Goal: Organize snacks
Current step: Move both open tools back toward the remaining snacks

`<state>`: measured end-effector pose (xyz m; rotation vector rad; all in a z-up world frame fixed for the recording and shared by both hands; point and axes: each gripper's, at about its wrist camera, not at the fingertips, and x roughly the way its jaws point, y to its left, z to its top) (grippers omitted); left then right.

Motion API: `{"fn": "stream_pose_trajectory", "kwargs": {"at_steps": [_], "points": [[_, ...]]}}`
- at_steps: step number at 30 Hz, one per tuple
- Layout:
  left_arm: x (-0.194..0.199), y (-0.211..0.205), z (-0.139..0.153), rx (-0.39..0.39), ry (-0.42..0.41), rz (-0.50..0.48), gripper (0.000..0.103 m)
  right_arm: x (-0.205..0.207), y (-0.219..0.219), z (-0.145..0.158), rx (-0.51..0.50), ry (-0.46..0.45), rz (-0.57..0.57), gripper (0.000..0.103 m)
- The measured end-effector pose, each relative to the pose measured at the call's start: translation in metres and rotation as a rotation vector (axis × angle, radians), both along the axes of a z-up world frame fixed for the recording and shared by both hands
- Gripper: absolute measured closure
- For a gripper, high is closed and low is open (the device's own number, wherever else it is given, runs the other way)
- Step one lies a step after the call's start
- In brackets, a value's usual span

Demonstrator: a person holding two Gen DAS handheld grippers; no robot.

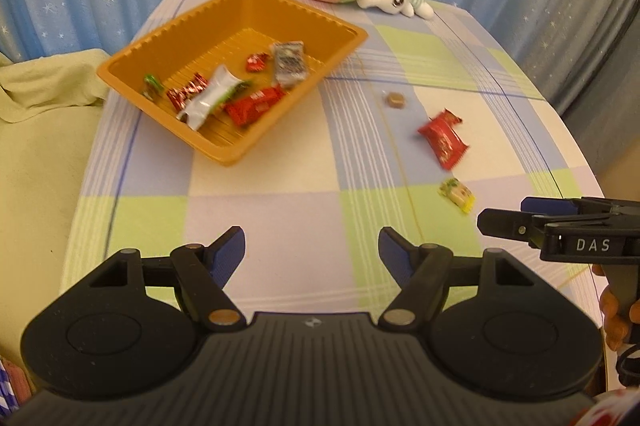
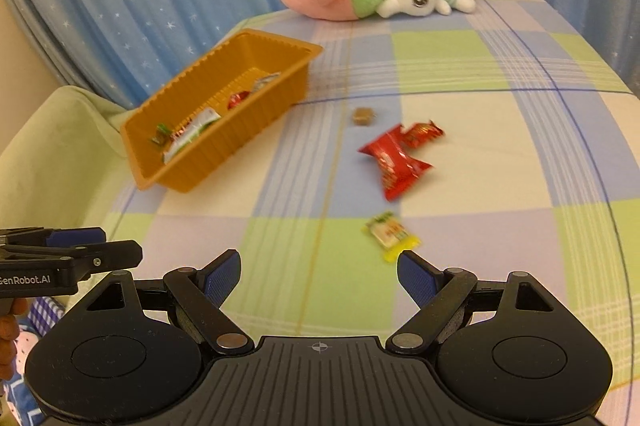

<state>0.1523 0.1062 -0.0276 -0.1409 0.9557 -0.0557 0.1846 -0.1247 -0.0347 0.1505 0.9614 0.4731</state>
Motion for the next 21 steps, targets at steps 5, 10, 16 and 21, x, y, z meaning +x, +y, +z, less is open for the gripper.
{"fn": "stream_pose_trajectory", "kwargs": {"at_steps": [5, 10, 16, 21], "points": [[-0.005, -0.017, -0.004, 0.002, 0.007, -0.012, 0.032, -0.007, -0.019, -0.006, -0.016, 0.009, -0.015, 0.018], [-0.008, -0.032, -0.007, 0.007, 0.01, -0.025, 0.032, -0.012, -0.035, -0.01, -0.029, 0.014, -0.027, 0.018], [-0.009, -0.048, -0.01, 0.015, 0.018, -0.038, 0.032, -0.016, -0.05, -0.013, -0.037, 0.019, -0.035, 0.018], [-0.007, -0.058, -0.012, 0.021, 0.025, -0.046, 0.032, -0.017, -0.058, -0.016, -0.045, 0.023, -0.037, 0.018]]}}
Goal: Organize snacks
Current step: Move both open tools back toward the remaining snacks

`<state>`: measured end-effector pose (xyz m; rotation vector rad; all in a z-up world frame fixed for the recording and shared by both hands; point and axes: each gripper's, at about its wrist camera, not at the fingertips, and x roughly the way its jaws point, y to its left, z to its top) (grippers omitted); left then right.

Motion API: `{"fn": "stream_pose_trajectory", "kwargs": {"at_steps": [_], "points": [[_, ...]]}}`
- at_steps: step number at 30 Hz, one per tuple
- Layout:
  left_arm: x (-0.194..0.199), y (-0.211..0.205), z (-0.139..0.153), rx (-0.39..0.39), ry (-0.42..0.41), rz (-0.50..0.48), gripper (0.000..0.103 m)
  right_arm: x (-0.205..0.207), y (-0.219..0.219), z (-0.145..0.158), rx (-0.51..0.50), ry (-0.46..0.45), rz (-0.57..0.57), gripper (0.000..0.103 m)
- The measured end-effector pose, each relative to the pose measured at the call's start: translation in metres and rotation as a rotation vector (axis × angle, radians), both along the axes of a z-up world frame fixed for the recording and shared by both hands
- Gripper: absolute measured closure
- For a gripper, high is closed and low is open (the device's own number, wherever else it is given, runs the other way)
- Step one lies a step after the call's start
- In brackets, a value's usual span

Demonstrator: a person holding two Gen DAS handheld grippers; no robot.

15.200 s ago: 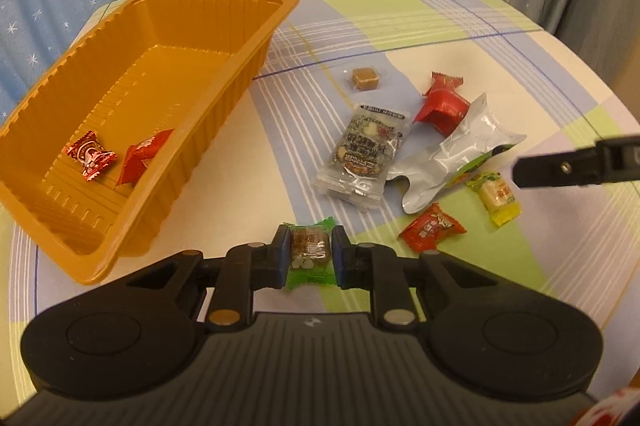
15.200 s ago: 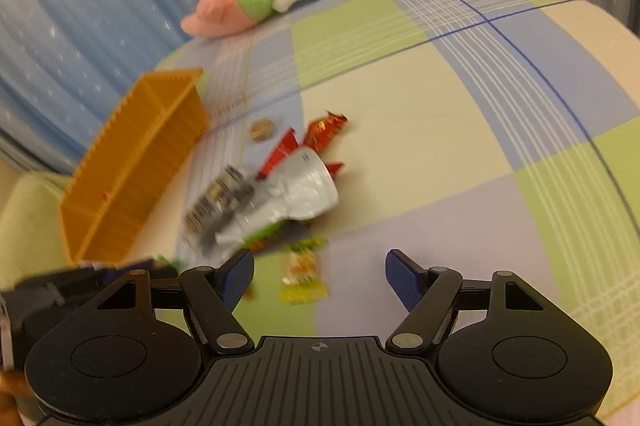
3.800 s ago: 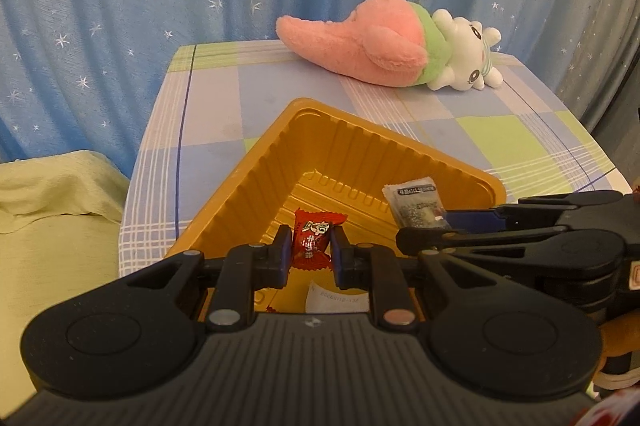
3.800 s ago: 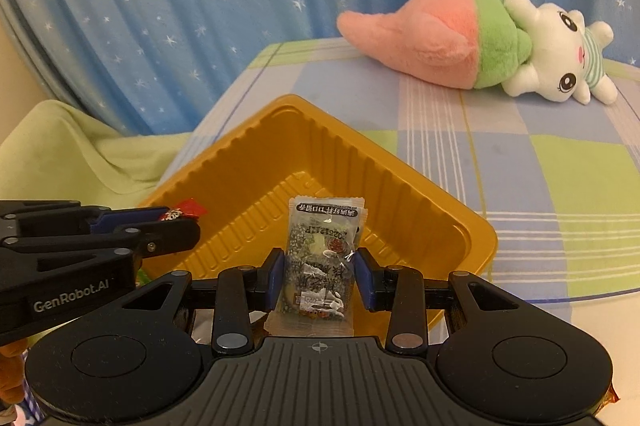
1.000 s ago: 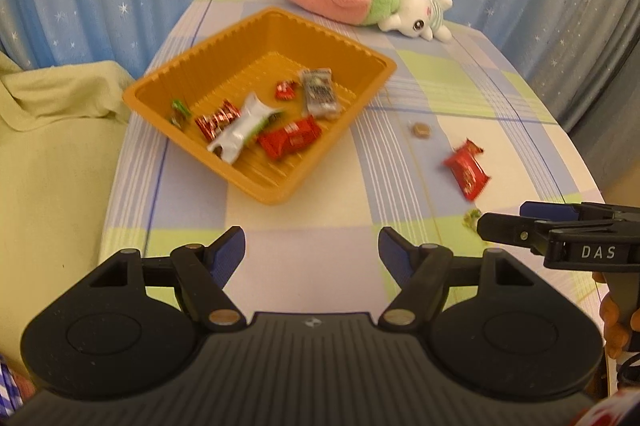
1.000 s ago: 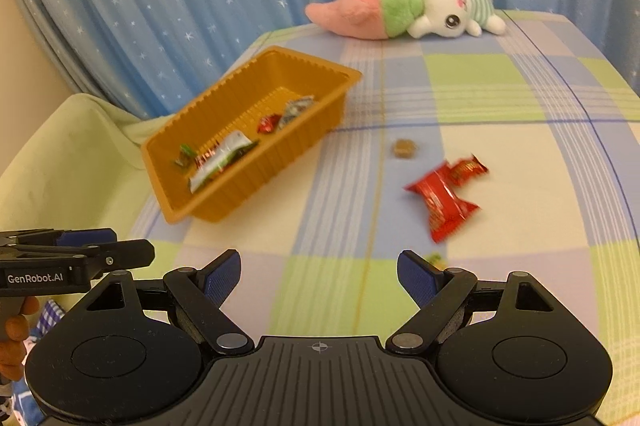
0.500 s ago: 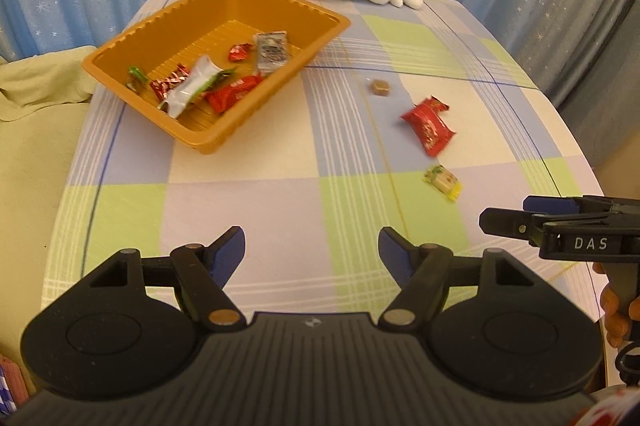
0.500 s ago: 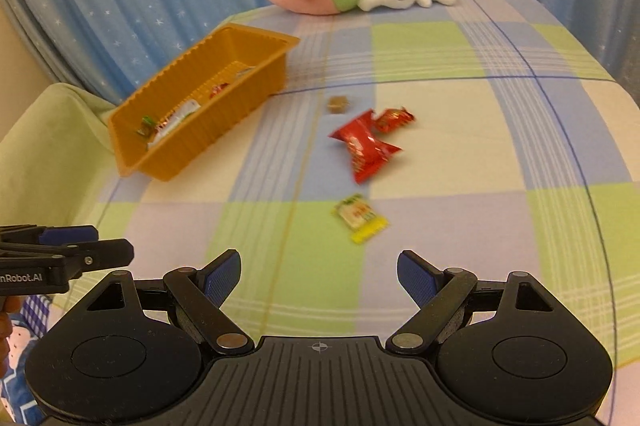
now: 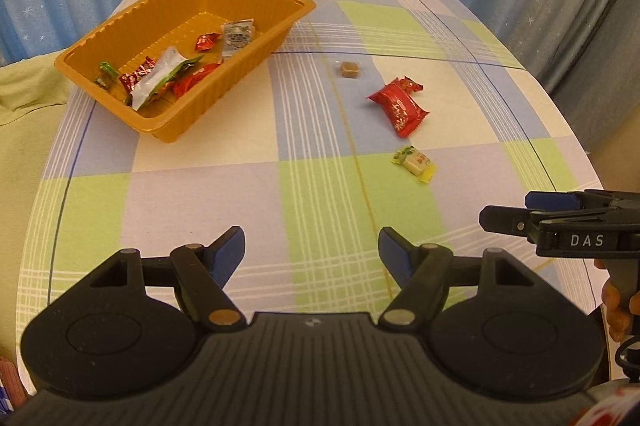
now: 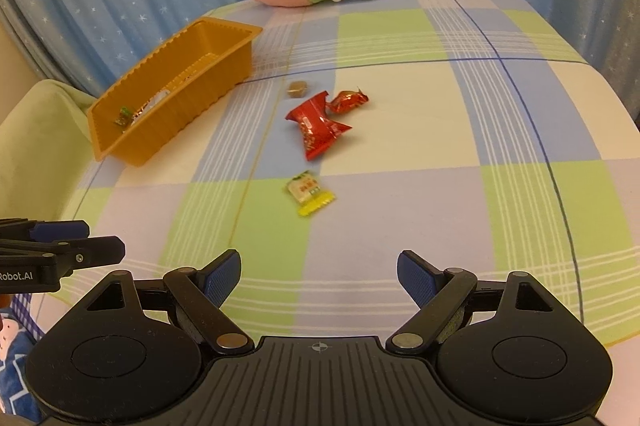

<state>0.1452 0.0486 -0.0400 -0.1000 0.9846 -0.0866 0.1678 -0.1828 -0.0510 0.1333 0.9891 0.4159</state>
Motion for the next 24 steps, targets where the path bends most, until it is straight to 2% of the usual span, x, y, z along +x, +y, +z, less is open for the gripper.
{"fn": "stream_pose_trajectory", "kwargs": {"at_steps": [8, 24], "points": [[0.006, -0.01, -0.005, 0.044, 0.002, -0.003, 0.028, 0.005, -0.008, -0.006, -0.021, -0.003, -0.004, 0.018], [0.045, -0.004, -0.014, 0.041, 0.014, 0.027, 0.025, 0.043, 0.008, -0.012, -0.04, -0.09, 0.045, 0.018]]}}
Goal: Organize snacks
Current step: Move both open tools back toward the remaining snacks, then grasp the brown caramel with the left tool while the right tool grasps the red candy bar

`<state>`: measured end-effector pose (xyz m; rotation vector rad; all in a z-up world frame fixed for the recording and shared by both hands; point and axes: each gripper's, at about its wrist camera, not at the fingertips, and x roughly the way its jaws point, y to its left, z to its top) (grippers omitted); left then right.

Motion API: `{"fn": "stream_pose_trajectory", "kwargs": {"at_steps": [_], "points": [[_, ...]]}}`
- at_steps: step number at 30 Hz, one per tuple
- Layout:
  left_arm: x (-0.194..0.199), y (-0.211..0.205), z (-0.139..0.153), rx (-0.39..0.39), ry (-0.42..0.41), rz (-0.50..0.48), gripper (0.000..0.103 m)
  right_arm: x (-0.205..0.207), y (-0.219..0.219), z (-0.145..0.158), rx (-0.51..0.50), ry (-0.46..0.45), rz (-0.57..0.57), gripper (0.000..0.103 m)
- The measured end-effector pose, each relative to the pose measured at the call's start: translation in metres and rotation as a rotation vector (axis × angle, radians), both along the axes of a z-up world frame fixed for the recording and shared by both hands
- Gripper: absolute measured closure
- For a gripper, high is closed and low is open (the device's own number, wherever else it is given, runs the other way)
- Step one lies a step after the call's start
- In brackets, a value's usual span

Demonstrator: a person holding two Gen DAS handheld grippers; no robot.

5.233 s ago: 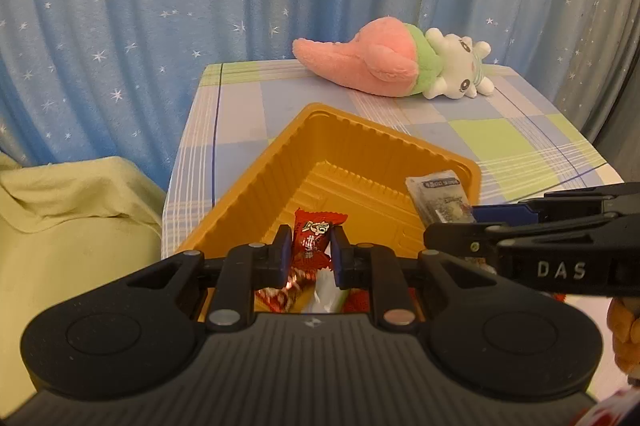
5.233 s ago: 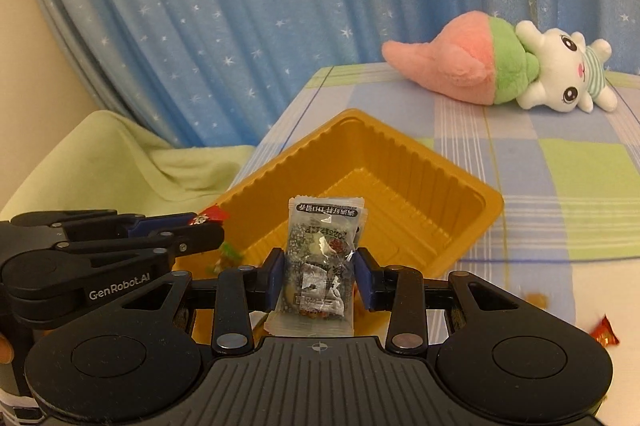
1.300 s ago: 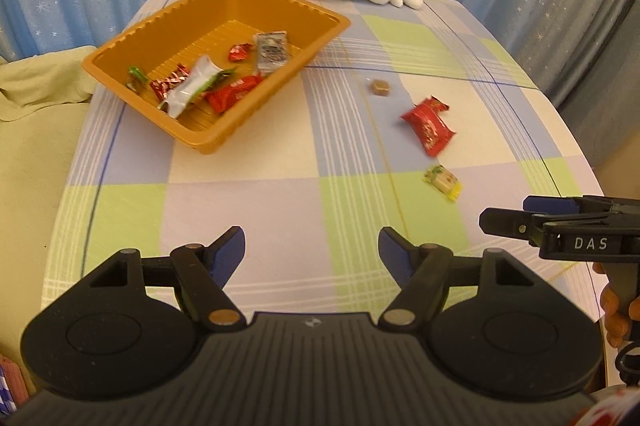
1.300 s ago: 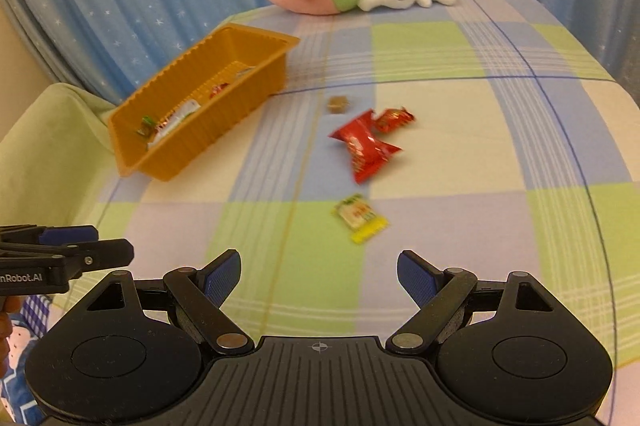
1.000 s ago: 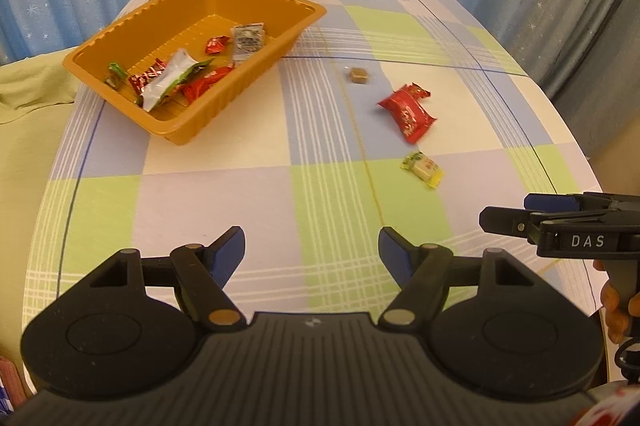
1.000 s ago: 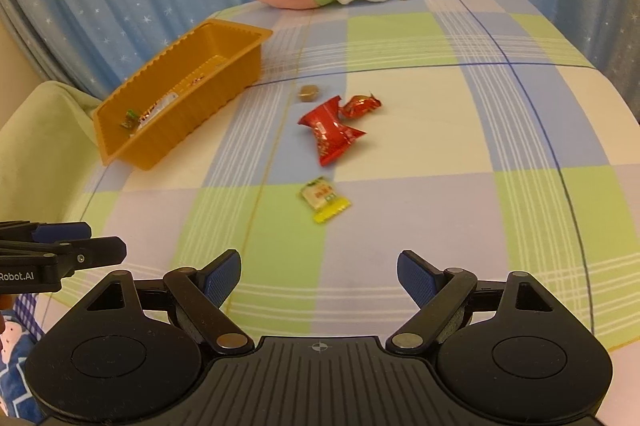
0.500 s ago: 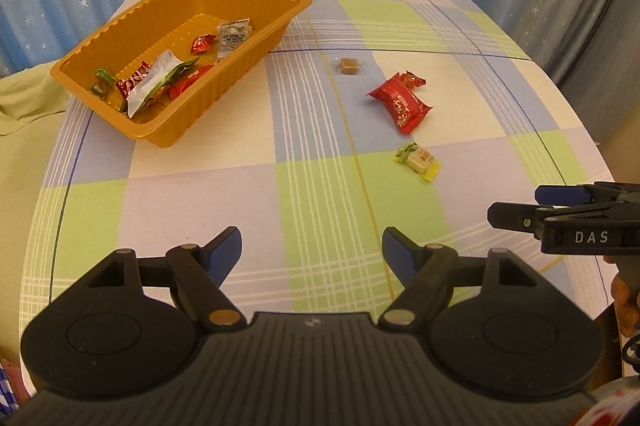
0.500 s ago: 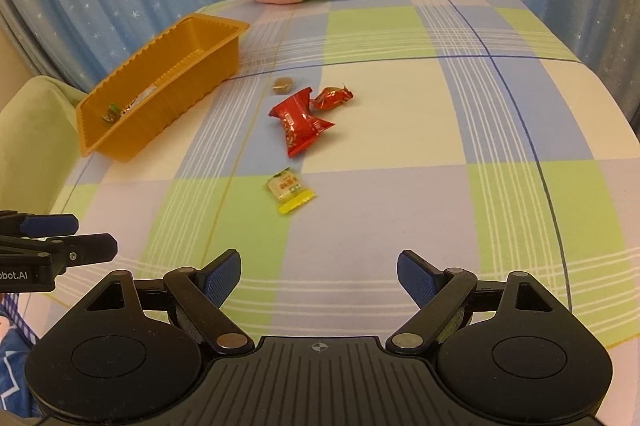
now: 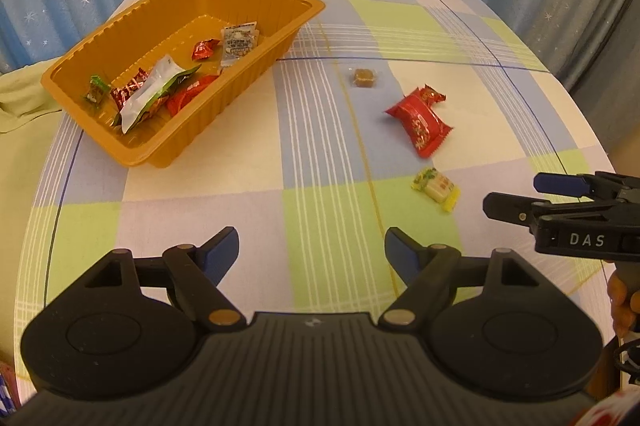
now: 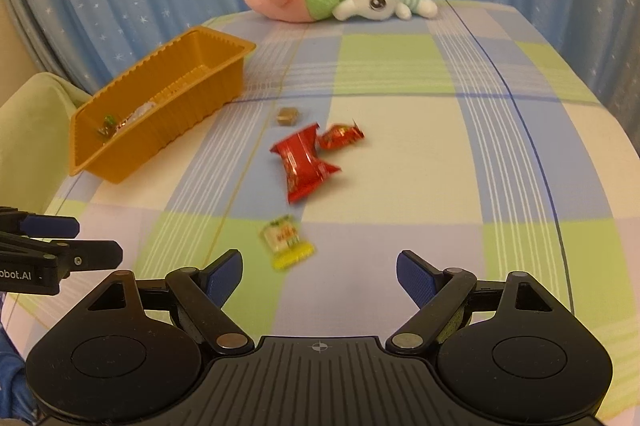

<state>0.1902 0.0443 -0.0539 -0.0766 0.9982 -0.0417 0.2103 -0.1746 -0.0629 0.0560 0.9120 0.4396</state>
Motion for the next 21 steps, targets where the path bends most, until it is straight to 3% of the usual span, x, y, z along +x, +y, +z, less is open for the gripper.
{"fn": "stream_pose_trajectory", "kwargs": {"at_steps": [3, 10, 21], "points": [[0.009, 0.002, -0.002, -0.004, 0.001, 0.005, 0.024, 0.01, 0.009, 0.0, -0.006, -0.037, 0.022, 0.019], [0.029, 0.002, -0.007, -0.011, -0.016, -0.005, 0.024, 0.039, 0.033, -0.003, -0.045, -0.12, 0.104, 0.047], [0.051, 0.003, -0.013, -0.004, -0.022, -0.015, 0.024, 0.079, 0.061, -0.025, -0.122, -0.128, 0.19, 0.058]]}}
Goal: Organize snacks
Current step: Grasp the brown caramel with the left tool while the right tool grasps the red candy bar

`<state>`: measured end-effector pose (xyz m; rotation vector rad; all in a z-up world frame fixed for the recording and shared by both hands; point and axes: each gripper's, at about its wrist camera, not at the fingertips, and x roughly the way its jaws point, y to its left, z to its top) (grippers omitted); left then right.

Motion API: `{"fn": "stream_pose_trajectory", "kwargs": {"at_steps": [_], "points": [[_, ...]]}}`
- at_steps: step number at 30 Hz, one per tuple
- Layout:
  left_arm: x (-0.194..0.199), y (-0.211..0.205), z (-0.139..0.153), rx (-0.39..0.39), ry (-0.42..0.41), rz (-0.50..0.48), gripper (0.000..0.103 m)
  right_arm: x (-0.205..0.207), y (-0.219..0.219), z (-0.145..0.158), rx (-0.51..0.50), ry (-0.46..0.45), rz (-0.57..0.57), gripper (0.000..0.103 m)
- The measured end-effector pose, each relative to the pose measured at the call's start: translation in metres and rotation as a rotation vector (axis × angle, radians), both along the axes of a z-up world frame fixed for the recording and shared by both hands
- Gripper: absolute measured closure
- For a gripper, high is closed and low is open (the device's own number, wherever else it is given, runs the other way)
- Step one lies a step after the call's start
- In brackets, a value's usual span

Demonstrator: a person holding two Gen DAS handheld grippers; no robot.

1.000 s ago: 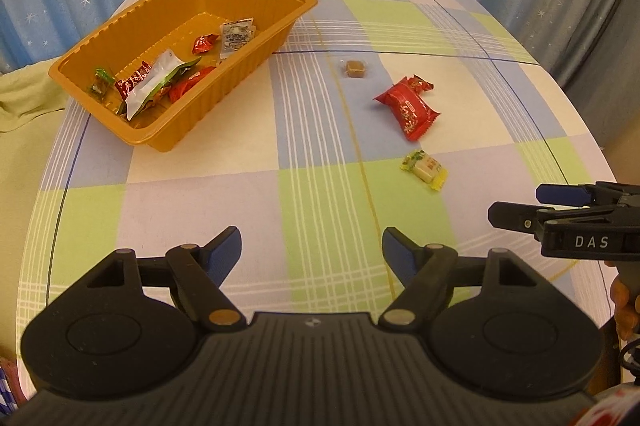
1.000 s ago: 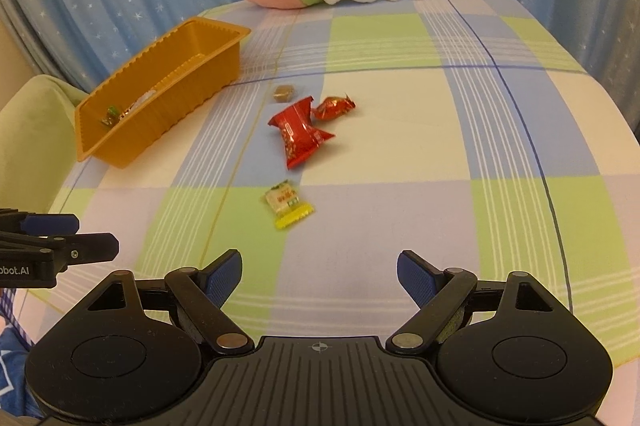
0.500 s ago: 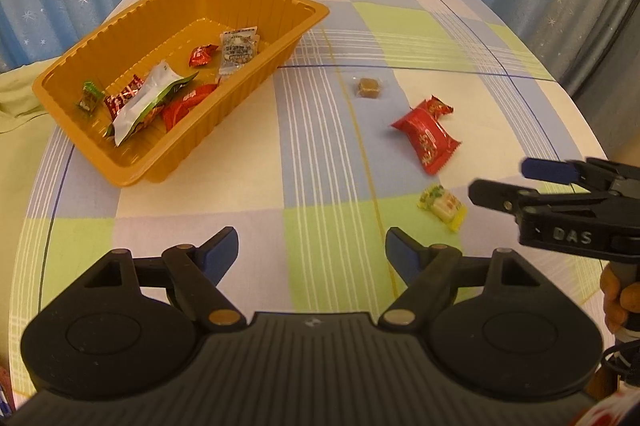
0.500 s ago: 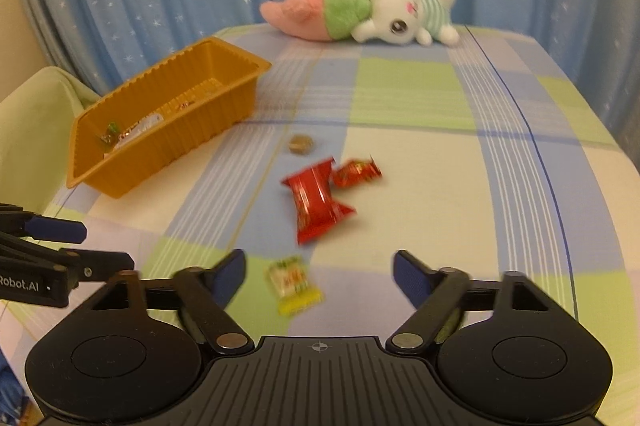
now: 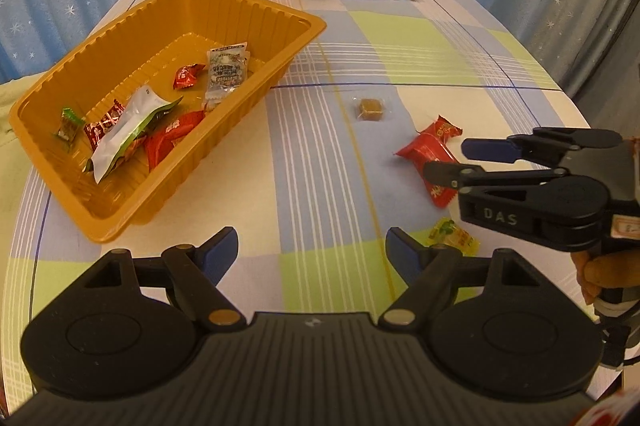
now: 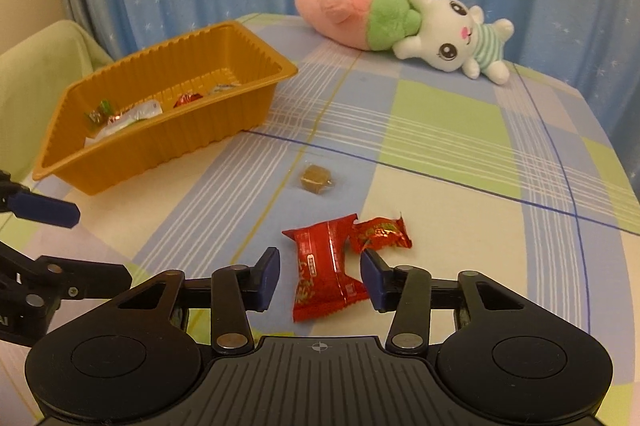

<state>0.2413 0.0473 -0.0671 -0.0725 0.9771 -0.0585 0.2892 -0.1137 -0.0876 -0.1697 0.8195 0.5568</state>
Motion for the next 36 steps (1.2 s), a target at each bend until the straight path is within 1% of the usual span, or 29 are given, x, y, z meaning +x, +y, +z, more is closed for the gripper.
{"fn": "stream_pose_trajectory", "kwargs": {"at_steps": [6, 8, 9, 11, 13, 16, 20, 25, 30, 36], "points": [[0.007, 0.002, -0.002, 0.005, -0.002, 0.003, 0.024, 0.009, 0.008, -0.012, -0.045, 0.014, 0.011, 0.061], [0.009, 0.002, -0.003, 0.008, -0.005, 0.002, 0.024, 0.01, 0.008, -0.015, -0.044, 0.015, 0.007, 0.067], [0.01, 0.002, -0.003, 0.011, -0.007, 0.0, 0.024, 0.011, 0.008, -0.016, -0.044, 0.018, 0.008, 0.074], [0.012, 0.001, -0.004, 0.013, -0.008, -0.005, 0.024, 0.011, 0.006, -0.015, -0.038, 0.015, 0.01, 0.077], [0.015, -0.001, -0.004, 0.013, -0.01, -0.012, 0.024, 0.011, 0.003, -0.013, -0.022, 0.017, 0.007, 0.078], [0.021, -0.006, -0.004, 0.017, -0.024, -0.035, 0.025, 0.009, -0.006, -0.004, 0.037, 0.029, -0.016, 0.078], [0.033, -0.015, -0.004, 0.033, -0.05, -0.083, 0.029, 0.006, -0.019, 0.009, 0.095, 0.03, -0.066, 0.078], [0.056, -0.027, -0.007, 0.067, -0.078, -0.138, 0.03, 0.008, -0.039, 0.016, 0.124, 0.037, -0.143, 0.078], [0.08, -0.043, -0.018, 0.114, -0.09, -0.181, 0.035, 0.01, -0.06, 0.015, 0.134, 0.044, -0.215, 0.078], [0.107, -0.055, -0.039, 0.138, -0.063, -0.193, 0.046, 0.01, -0.08, 0.013, 0.143, 0.06, -0.275, 0.078]]}}
